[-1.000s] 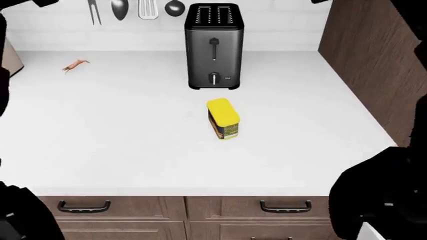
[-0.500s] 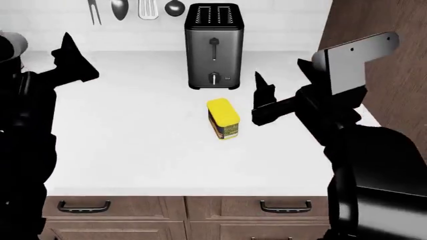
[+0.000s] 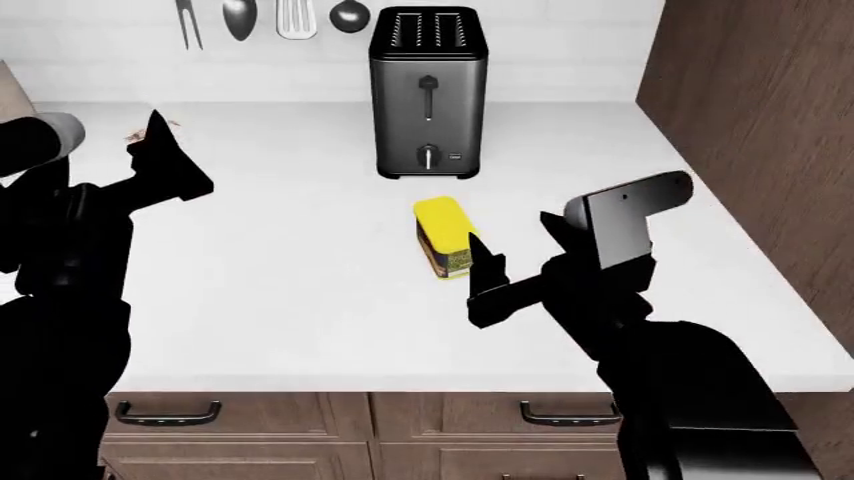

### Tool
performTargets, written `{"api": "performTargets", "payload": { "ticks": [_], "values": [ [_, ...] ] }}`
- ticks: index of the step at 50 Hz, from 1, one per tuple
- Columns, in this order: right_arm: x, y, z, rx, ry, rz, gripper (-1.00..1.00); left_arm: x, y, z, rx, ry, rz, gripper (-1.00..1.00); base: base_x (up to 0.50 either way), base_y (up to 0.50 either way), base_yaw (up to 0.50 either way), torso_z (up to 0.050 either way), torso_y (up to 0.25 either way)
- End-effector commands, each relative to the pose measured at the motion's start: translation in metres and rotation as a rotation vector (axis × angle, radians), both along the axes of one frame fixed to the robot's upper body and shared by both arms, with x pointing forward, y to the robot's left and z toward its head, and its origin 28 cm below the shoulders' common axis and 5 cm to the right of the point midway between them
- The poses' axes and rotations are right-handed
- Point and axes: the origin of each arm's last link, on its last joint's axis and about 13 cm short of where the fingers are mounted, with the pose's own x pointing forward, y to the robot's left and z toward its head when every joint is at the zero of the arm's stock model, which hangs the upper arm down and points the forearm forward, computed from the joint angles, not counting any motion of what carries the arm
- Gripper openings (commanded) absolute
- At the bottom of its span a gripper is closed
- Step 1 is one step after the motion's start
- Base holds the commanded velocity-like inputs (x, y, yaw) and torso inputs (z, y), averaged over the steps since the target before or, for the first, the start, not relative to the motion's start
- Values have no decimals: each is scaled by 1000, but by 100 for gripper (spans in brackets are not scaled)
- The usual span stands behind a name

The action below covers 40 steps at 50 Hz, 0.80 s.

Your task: Pick the cans from the counter and place them in their designated side in the cabinet.

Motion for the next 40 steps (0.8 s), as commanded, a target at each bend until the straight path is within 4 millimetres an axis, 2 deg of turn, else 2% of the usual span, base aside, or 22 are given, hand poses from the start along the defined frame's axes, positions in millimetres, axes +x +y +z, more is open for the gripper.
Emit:
{"api": "performTargets", "payload": {
  "ticks": [1, 26, 40],
  "values": [
    [-4, 3, -8, 27, 40, 14, 100, -2, 1, -2, -2, 13, 0, 100, 0, 0, 0, 0, 0],
    [12, 28, -26, 67, 83, 69, 100, -3, 5, -8, -7, 29, 5, 100, 0, 0, 0, 0, 0],
    [30, 33, -32, 13, 53, -12, 100, -1, 9, -8, -11, 28, 18, 100, 0, 0, 0, 0, 0]
  ]
}}
